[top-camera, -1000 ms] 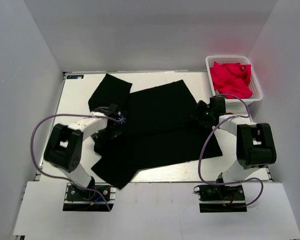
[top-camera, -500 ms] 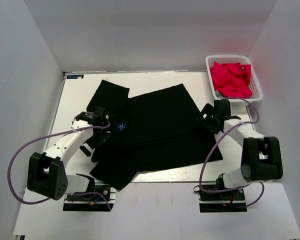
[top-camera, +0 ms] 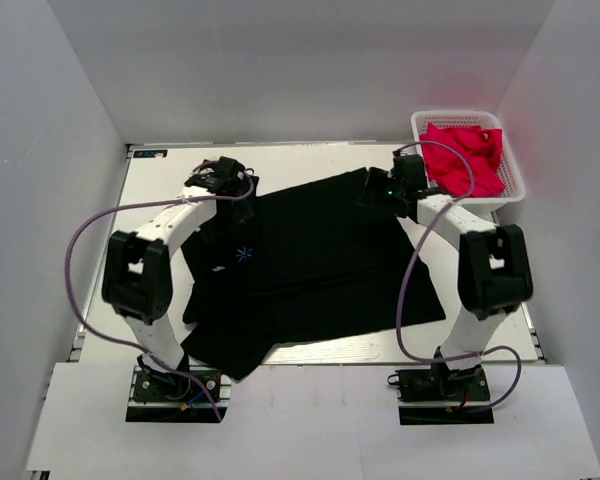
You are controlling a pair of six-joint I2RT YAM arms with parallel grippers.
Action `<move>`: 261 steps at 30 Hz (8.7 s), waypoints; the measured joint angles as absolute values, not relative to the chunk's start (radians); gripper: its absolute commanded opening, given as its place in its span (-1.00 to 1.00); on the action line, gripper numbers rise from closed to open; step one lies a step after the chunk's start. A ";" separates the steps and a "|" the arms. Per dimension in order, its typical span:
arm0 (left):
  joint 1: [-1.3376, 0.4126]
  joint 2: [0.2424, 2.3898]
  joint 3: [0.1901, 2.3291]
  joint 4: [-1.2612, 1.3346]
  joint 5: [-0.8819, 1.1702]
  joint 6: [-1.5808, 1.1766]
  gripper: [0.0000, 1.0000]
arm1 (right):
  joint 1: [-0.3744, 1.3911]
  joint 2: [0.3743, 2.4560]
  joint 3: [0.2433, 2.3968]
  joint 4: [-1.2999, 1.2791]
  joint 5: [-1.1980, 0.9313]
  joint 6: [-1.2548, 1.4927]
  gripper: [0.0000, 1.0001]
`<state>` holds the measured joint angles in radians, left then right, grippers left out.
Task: Fold and stack the t-shirts
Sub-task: Flatten out the tshirt
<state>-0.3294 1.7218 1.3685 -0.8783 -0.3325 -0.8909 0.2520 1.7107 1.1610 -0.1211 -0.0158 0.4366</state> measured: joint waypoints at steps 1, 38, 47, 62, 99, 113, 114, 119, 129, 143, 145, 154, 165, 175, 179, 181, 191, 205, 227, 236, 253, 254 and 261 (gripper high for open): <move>-0.329 1.758 1.383 -0.865 -0.324 -0.877 1.00 | 0.256 1.756 1.195 -0.118 -0.032 0.432 0.81; -0.163 1.639 1.058 -1.080 -0.525 -1.003 0.22 | 0.141 2.028 1.353 -0.118 -0.097 0.553 0.81; -0.194 1.599 1.162 -0.720 -0.251 -0.754 1.00 | 0.145 2.022 1.342 -0.106 -0.108 0.510 0.81; -0.206 2.015 1.427 -0.577 -0.121 -0.591 -0.10 | 0.137 2.054 1.405 -0.160 -0.107 0.518 0.81; 0.028 1.943 1.383 -0.888 -0.635 -0.640 1.00 | 0.106 2.065 1.451 -0.241 -0.045 0.485 0.81; -0.027 1.796 1.469 -0.599 -0.012 -0.461 1.00 | 0.194 1.871 1.429 -0.267 -0.055 0.288 0.81; -0.038 1.809 1.471 -0.576 0.018 -0.456 1.00 | 0.201 1.866 1.429 -0.266 -0.055 0.278 0.81; -0.118 2.027 1.617 -0.568 0.076 -0.434 1.00 | 0.226 1.914 1.444 -0.293 -0.051 0.236 0.81; -0.187 2.344 1.953 -0.678 -0.027 -0.419 1.00 | 0.259 2.225 1.745 -0.474 0.053 0.262 0.81; -0.134 2.698 2.420 -0.362 0.034 -0.372 1.00 | 0.243 2.501 2.134 -0.344 0.073 0.290 0.81; -0.129 2.748 2.466 -0.278 0.054 -0.380 1.00 | 0.241 2.469 2.055 -0.271 0.058 0.282 0.81; -0.128 2.693 2.390 -0.139 0.065 -0.378 1.00 | 0.249 2.381 2.091 -0.222 -0.023 0.187 0.81; -0.206 1.562 1.404 -0.238 0.052 -0.477 1.00 | 0.297 1.570 1.204 -0.089 -0.086 0.277 0.81; -0.258 0.922 0.590 -0.424 0.063 -0.763 1.00 | 0.289 1.382 0.784 -0.117 -0.109 0.423 0.81; -0.274 0.891 0.496 -0.466 0.030 -0.833 1.00 | 0.289 1.343 0.780 -0.081 -0.131 0.443 0.81; -0.280 0.917 0.467 -0.468 0.007 -0.863 1.00 | 0.289 1.334 0.771 -0.064 -0.142 0.449 0.81; -0.310 1.093 0.509 -0.626 -0.071 -1.063 1.00 | 0.288 1.325 0.661 -0.051 -0.153 0.477 0.81; -0.376 0.954 0.517 -1.110 0.113 -1.190 1.00 | 0.279 1.276 0.604 -0.067 -0.131 0.488 0.81; -0.271 2.002 1.494 -0.826 -0.297 -0.830 1.00 | 0.240 1.793 1.117 -0.196 0.025 0.402 0.81; -0.173 2.253 1.795 -0.795 -0.300 -0.708 1.00 | 0.238 1.985 1.335 -0.263 0.084 0.341 0.81; -0.146 2.167 1.748 -0.808 -0.268 -0.599 1.00 | 0.248 1.972 1.436 -0.342 0.049 0.301 0.81; -0.149 2.091 1.672 -0.808 -0.267 -0.616 1.00 | 0.251 1.920 1.399 -0.340 0.031 0.300 0.81; -0.171 1.459 1.147 -0.928 -0.231 -0.795 1.00 | 0.287 1.605 1.122 -0.271 -0.029 0.323 0.81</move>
<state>-0.1707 1.4593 1.1473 -0.9279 -0.2310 -0.7952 0.2874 1.6054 1.1221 -0.2707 -0.0292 0.3233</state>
